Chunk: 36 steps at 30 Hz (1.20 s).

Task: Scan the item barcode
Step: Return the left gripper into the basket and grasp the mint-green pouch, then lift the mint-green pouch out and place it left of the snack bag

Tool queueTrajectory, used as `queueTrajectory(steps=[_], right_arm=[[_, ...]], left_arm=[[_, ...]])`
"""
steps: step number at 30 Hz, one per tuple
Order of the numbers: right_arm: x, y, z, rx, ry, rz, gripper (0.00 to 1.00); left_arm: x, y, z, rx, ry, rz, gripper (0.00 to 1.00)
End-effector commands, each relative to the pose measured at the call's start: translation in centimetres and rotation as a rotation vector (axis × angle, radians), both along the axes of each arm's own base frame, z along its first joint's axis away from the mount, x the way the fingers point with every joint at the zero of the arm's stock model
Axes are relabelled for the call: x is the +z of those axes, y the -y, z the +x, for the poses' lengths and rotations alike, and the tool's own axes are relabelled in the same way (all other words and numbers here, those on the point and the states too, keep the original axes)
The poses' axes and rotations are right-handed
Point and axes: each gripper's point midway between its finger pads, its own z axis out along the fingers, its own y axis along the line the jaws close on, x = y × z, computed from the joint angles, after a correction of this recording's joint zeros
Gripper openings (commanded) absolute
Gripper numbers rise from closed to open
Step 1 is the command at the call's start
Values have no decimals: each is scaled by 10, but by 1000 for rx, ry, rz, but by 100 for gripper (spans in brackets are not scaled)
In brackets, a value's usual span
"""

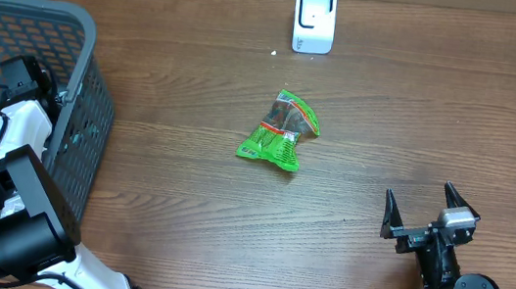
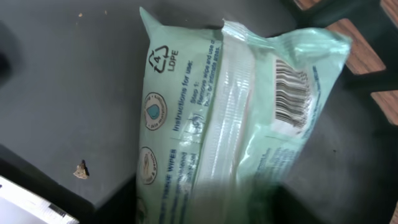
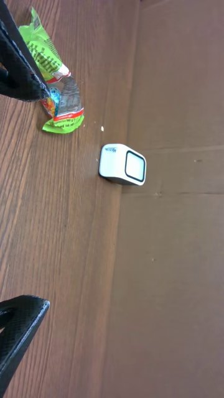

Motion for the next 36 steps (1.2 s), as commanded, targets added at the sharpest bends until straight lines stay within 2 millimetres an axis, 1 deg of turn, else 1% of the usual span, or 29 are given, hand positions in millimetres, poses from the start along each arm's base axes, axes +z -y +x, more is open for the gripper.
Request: queueTrajectory(steps=[1, 2, 3, 5, 7, 10, 12, 13, 14, 15, 18, 19, 21, 22, 24, 26, 27, 30, 31, 33, 35, 36], right_arm=[[-1, 1, 0, -2, 5, 0, 100], [-1, 1, 0, -2, 5, 0, 100], [-1, 1, 0, -2, 5, 0, 100], [-1, 1, 0, -2, 5, 0, 100], [-1, 1, 0, -2, 5, 0, 100], [-1, 1, 0, -2, 6, 0, 100], [-1, 1, 0, -2, 5, 0, 100], [-1, 1, 0, -2, 5, 0, 100], [-1, 1, 0, -2, 6, 0, 100], [-1, 1, 0, -2, 5, 0, 100], [-1, 1, 0, -2, 5, 0, 100], [-1, 1, 0, -2, 5, 0, 100], [-1, 1, 0, -2, 5, 0, 100], [-1, 1, 0, -2, 5, 0, 100], [-1, 1, 0, -2, 5, 0, 100], [-1, 1, 0, -2, 5, 0, 100], [-1, 1, 0, -2, 5, 0, 100], [-1, 1, 0, -2, 5, 0, 100], [-1, 1, 0, -2, 5, 0, 100], [-1, 1, 0, -2, 5, 0, 100], [-1, 1, 0, -2, 6, 0, 100], [-1, 1, 0, -2, 5, 0, 100]], left_arm=[[-31, 20, -12, -4, -84, -77, 15], [-27, 19, -11, -5, -79, -75, 10], [-20, 18, -9, -5, -72, -70, 7], [-5, 16, -5, -5, -59, -63, 4], [18, 12, 1, -6, -38, -51, 4], [66, 7, 11, -6, 10, -23, 4], [101, 4, 14, -4, 45, 2, 4], [127, 3, 15, -4, 73, 20, 4], [141, 3, 15, -4, 88, 29, 4], [164, 2, 13, -1, 111, 48, 4], [230, 7, 3, 1, 187, 98, 4], [252, 10, -3, 1, 217, 114, 4], [290, 19, -17, -1, 268, 141, 4], [307, 25, -25, -6, 293, 154, 4], [331, 40, -40, -23, 330, 171, 4], [347, 61, -52, -58, 362, 180, 4], [353, 76, -58, -91, 373, 177, 4], [355, 120, -66, -208, 368, 149, 4], [350, 144, -67, -284, 344, 124, 4], [336, 176, -65, -387, 298, 89, 4], [319, 199, -62, -458, 253, 62, 4], [304, 211, -60, -481, 220, 42, 5]])
